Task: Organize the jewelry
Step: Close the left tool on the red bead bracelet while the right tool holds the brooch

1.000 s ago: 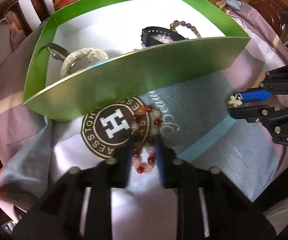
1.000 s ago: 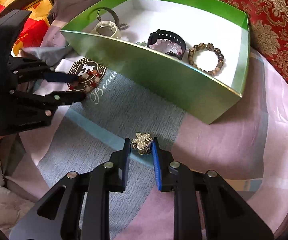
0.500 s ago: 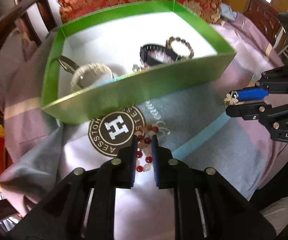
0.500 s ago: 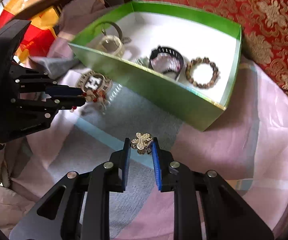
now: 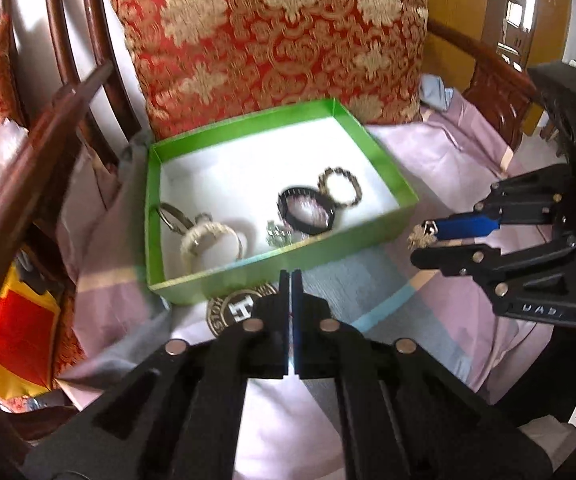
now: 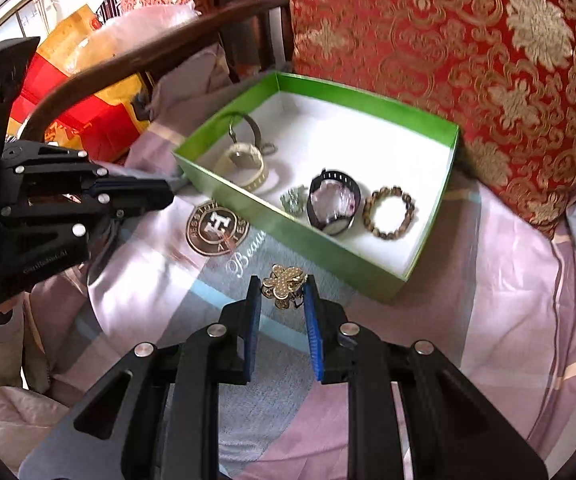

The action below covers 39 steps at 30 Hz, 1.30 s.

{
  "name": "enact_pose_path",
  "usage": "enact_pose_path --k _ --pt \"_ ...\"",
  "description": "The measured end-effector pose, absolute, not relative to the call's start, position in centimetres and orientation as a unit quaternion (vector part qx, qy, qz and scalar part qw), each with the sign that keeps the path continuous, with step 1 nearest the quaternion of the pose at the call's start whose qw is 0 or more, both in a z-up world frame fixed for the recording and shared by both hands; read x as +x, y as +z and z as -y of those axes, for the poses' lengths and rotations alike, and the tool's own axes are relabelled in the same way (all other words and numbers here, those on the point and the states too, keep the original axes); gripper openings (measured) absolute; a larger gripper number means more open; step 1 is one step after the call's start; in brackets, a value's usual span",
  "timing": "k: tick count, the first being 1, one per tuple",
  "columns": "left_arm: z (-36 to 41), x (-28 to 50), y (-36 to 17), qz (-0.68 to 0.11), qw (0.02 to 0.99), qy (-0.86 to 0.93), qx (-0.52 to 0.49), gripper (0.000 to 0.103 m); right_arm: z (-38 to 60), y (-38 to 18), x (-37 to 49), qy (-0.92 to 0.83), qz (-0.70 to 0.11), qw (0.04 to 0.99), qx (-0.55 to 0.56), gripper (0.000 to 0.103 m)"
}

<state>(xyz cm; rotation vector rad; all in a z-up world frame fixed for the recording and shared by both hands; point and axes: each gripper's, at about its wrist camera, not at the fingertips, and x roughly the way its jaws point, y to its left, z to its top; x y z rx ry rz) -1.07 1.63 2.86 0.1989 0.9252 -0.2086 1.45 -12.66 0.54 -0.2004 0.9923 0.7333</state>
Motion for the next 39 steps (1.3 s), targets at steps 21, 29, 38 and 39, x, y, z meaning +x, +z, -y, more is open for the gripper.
enact_pose_path --k 21,29,38,39 --pt "-1.4 0.2 -9.7 -0.556 0.818 -0.085 0.119 0.008 11.0 -4.7 1.6 0.349 -0.515 0.777 -0.099 0.021" --pt "-1.7 -1.3 -6.5 -0.528 0.839 -0.089 0.100 0.007 11.3 -4.1 1.7 0.351 -0.510 0.780 -0.094 0.021" --pt "-2.0 -2.9 -1.6 -0.482 0.867 -0.083 0.098 0.007 12.0 -0.6 1.0 0.349 -0.481 0.798 -0.094 0.021" --pt "-2.1 -2.6 -1.2 -0.480 0.868 -0.082 0.097 0.007 12.0 -0.4 0.9 0.350 -0.480 0.799 -0.094 0.021"
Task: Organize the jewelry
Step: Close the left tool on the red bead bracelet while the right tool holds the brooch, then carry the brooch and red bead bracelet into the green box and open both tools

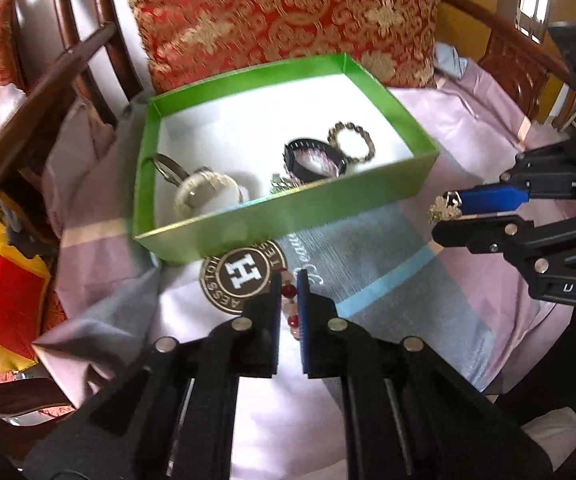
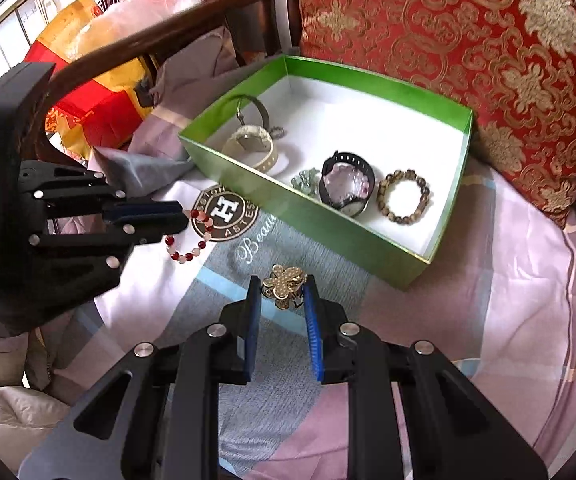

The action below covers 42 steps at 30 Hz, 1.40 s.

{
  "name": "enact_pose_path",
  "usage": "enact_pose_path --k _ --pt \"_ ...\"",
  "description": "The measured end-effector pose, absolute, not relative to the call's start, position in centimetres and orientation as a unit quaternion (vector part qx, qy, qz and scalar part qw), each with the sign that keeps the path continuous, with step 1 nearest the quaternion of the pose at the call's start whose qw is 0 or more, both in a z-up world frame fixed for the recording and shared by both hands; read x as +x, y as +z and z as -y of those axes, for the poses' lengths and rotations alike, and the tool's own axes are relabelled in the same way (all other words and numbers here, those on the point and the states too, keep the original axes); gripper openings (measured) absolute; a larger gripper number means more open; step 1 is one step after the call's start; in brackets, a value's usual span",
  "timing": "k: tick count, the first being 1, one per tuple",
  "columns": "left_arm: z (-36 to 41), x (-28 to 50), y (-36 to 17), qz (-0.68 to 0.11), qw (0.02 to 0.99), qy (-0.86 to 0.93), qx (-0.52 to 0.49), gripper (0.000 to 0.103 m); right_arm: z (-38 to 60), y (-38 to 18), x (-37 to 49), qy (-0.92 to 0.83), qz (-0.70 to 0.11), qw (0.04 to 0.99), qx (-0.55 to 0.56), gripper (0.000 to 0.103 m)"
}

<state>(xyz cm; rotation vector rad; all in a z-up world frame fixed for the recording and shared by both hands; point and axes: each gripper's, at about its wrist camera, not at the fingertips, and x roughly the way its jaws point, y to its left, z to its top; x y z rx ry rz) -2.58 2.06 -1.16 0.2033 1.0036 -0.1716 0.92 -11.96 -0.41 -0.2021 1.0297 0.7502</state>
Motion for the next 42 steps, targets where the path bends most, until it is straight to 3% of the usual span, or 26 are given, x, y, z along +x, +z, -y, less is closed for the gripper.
enact_pose_path --k 9,25,42 --pt "-2.2 -1.7 2.7 -0.444 0.887 -0.068 0.105 0.007 11.2 2.0 1.3 0.350 -0.457 0.812 -0.097 0.021" --pt "-0.9 4.0 4.7 -0.426 0.894 -0.079 0.114 0.007 9.8 4.5 6.9 0.342 -0.435 0.828 -0.093 0.021" --pt "-3.6 13.6 -2.9 -0.497 0.863 -0.049 0.082 0.007 9.1 -2.3 16.9 0.321 -0.479 0.814 -0.071 0.021"
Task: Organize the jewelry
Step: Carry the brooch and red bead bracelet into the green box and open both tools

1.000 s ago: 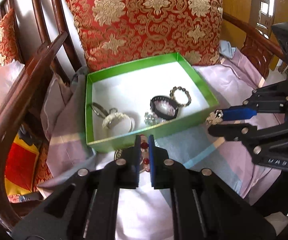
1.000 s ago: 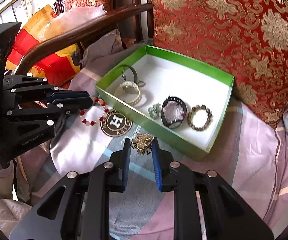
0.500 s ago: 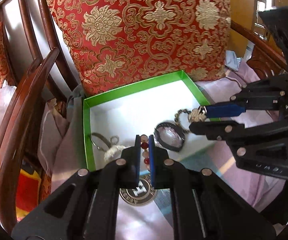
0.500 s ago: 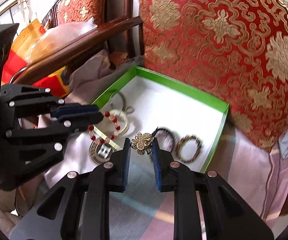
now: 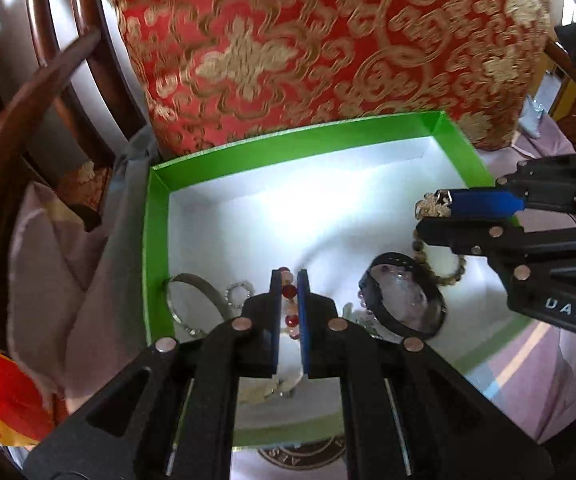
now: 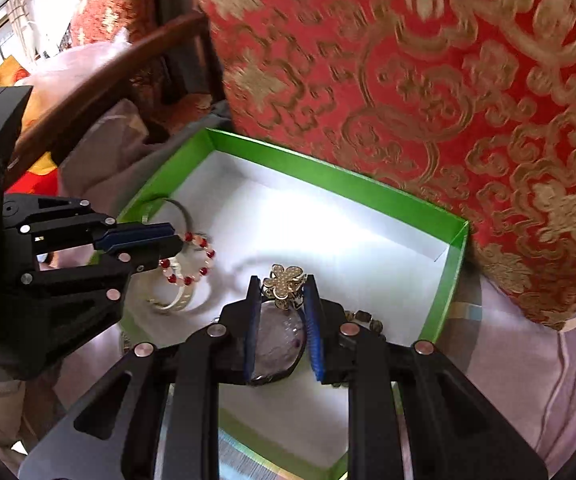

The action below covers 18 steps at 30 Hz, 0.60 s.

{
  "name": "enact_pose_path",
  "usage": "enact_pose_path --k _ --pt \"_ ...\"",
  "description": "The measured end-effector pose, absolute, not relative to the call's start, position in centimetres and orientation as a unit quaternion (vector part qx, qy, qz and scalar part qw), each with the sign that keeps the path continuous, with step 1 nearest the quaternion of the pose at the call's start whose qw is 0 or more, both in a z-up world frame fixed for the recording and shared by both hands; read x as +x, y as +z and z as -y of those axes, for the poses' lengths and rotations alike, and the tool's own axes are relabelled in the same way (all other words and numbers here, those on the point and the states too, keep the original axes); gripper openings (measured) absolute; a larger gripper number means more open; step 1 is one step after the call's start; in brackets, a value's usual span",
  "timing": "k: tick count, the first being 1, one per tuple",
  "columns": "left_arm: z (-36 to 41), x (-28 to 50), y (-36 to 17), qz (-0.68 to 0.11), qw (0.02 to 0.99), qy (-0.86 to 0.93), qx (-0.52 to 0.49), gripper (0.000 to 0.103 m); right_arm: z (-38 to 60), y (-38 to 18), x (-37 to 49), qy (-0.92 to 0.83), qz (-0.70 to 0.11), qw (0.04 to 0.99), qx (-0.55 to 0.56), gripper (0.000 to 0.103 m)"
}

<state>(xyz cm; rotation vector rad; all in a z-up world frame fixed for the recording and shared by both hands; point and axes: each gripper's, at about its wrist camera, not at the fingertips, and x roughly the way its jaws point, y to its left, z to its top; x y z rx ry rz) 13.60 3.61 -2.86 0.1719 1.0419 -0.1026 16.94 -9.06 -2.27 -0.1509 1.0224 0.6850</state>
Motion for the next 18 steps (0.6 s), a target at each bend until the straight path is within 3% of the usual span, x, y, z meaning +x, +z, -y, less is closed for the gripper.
enact_pose_path --k 9,11,16,18 --pt "-3.8 15.1 -5.4 -0.517 0.851 -0.037 0.083 0.008 9.2 -6.1 18.6 0.308 -0.496 0.809 -0.066 0.022" --pt "-3.8 15.1 -5.4 -0.514 0.853 -0.036 0.081 0.017 9.2 -5.8 18.3 0.302 -0.489 0.815 -0.071 0.027" --pt "-3.6 14.2 -4.4 -0.498 0.862 -0.038 0.090 0.044 9.9 -3.6 17.7 0.282 -0.470 0.834 -0.068 0.054" --pt "-3.5 13.6 -3.9 -0.490 0.866 -0.038 0.094 0.051 10.7 -2.7 17.5 0.275 -0.464 0.840 -0.052 0.061"
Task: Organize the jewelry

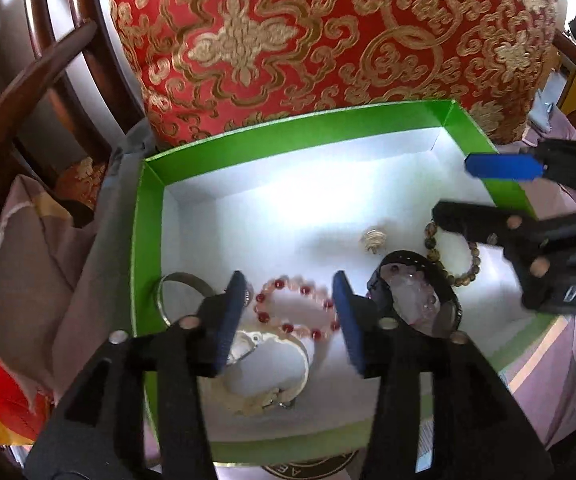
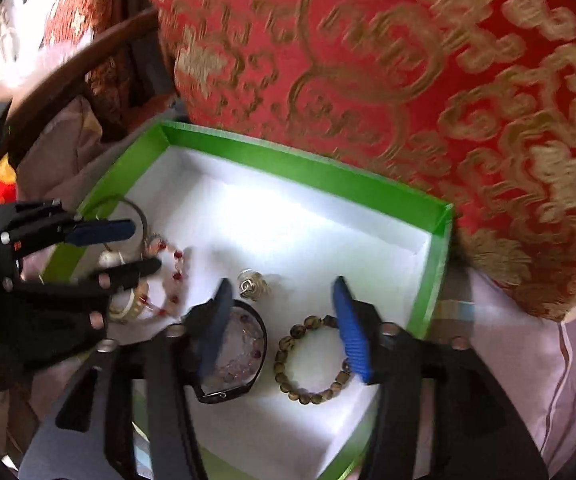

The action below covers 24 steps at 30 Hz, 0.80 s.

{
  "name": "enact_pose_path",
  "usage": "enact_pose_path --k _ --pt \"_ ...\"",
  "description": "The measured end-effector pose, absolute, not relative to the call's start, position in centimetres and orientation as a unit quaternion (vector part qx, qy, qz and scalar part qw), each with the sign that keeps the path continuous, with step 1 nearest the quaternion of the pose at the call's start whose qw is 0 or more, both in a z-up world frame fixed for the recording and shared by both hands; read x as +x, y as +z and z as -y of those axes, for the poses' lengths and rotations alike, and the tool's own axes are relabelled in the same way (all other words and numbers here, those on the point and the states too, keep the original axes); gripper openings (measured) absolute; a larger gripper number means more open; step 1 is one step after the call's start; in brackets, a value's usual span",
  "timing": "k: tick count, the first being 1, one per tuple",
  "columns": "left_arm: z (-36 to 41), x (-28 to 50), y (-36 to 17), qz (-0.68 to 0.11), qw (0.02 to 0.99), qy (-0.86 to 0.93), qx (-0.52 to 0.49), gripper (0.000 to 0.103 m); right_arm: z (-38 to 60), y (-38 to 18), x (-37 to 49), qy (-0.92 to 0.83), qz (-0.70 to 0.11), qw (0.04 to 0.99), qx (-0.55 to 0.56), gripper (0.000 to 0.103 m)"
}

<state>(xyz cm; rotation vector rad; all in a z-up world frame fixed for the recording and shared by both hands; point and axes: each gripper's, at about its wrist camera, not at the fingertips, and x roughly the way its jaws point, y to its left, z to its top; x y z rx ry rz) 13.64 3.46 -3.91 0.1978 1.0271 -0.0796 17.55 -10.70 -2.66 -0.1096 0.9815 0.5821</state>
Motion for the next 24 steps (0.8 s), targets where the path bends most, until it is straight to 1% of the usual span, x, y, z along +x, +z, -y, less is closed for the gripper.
enact_pose_path --k 2,4,7,10,11,12,16,20,22,24 --pt "-3.2 12.9 -3.3 -0.483 0.869 -0.041 0.097 0.058 11.2 -1.8 17.3 0.270 -0.459 0.846 -0.044 0.067" --pt "-2.9 12.0 -2.6 -0.476 0.873 -0.042 0.100 0.070 11.7 -1.0 16.7 0.266 -0.450 0.852 -0.041 0.083" --pt "-2.8 10.8 -1.7 -0.469 0.877 -0.043 0.095 0.079 12.1 -0.1 15.3 0.263 -0.441 0.857 -0.041 0.089" --pt "-2.1 9.2 -1.1 -0.470 0.877 -0.046 0.089 0.085 12.3 0.1 14.2 0.266 -0.443 0.855 -0.033 0.091" --pt "-1.9 8.7 -1.1 -0.469 0.877 -0.046 0.091 0.085 12.3 0.1 13.6 0.266 -0.447 0.854 -0.033 0.093" --pt "-1.7 8.1 -1.1 -0.466 0.879 -0.041 0.095 0.086 12.3 0.0 13.2 0.262 -0.449 0.853 -0.035 0.100" --pt "-1.9 6.5 -1.5 -0.463 0.883 -0.014 0.081 0.087 13.4 -0.8 10.6 0.243 -0.442 0.863 -0.043 0.101" --pt "-1.8 5.4 -2.1 -0.474 0.877 -0.014 0.077 0.089 15.2 -3.1 9.3 0.230 -0.447 0.864 -0.023 0.101" --pt "-1.9 4.9 -2.2 -0.469 0.880 -0.013 0.076 0.094 15.8 -4.1 9.5 0.221 -0.457 0.861 -0.004 0.101" --pt "-1.9 4.7 -2.1 -0.464 0.883 -0.010 0.076 0.097 15.8 -4.3 9.7 0.216 -0.461 0.861 0.000 0.101"
